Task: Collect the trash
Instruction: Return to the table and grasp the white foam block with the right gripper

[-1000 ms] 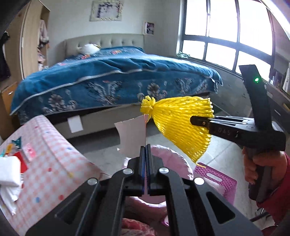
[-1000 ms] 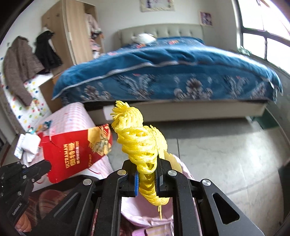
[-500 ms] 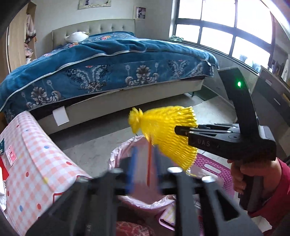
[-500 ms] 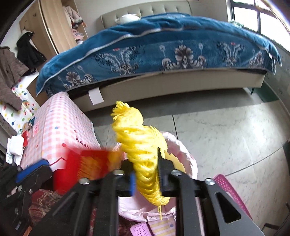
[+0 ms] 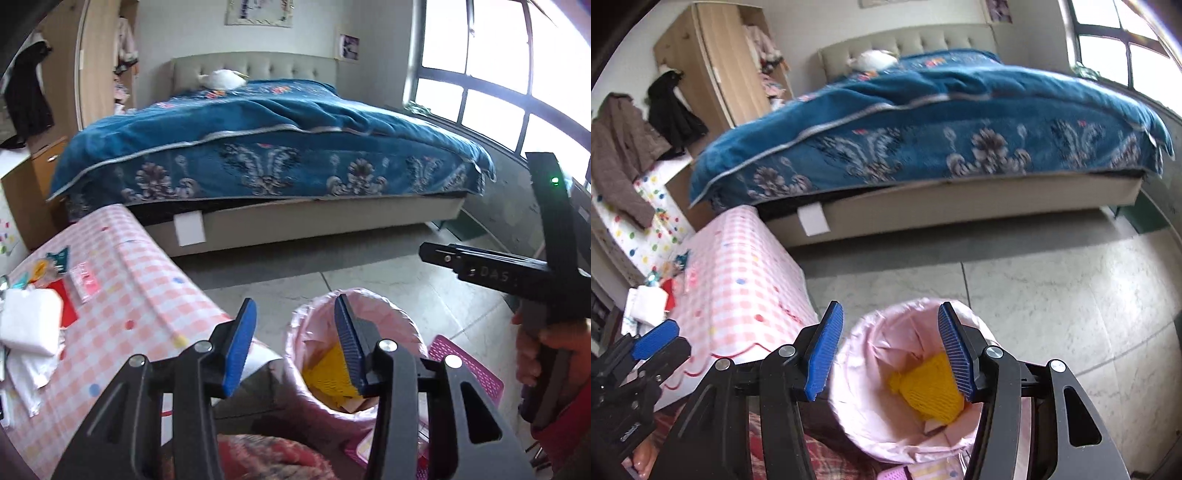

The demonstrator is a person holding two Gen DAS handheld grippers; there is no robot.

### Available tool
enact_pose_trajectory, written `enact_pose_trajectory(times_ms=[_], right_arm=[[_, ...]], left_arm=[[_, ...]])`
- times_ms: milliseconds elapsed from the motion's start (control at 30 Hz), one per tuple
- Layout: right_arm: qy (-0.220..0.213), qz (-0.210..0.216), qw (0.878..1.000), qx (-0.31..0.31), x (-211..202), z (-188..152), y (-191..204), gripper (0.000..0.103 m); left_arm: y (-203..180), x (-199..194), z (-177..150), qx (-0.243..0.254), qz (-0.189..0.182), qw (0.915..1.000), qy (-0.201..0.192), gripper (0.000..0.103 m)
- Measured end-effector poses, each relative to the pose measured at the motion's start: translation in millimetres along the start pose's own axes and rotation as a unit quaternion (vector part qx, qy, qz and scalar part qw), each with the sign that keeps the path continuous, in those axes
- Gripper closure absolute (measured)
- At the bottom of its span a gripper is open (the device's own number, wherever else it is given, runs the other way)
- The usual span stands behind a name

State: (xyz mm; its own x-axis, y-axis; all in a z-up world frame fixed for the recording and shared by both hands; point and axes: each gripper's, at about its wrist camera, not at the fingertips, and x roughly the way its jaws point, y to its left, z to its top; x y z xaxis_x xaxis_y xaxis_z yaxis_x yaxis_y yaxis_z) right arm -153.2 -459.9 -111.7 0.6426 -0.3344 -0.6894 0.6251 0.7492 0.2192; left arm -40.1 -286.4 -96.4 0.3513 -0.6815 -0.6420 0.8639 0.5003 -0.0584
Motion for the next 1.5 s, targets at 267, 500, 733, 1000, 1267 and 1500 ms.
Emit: enact_pose_trajectory(times_ms=[267,500,733,1000,1267,1500], right_arm=[[-0.013,0.045,0.997,-0.061,-14,13,61,0.049],[-0.005,0.102,0.985,-0.142,-10,14,139,0.048],[0.005,0.149,0.969,-0.199,-2,2,208,0.048],[0.026,0.190,0.944,-0.267,17,-16,278,0.038],[0.052,0.216,0.919,-0.326,55,-40,338,0.041],[0.064,0.215,0.910,-0.349,88,-49,368,0.048]], left_arm=[[49,-47,-13,-0.053,0.063,0.9964,-0.016,0.053],[98,-92,-28,-0.099,0.132,0.9856,-0.038,0.042],[150,-128,-51,-0.148,0.213,0.9648,-0.045,0.027],[214,-144,-77,-0.212,0.299,0.9299,-0.028,0.025],[263,-140,-102,-0.252,0.341,0.9057,0.003,0.025],[279,-132,-109,-0.261,0.347,0.9008,0.018,0.025]])
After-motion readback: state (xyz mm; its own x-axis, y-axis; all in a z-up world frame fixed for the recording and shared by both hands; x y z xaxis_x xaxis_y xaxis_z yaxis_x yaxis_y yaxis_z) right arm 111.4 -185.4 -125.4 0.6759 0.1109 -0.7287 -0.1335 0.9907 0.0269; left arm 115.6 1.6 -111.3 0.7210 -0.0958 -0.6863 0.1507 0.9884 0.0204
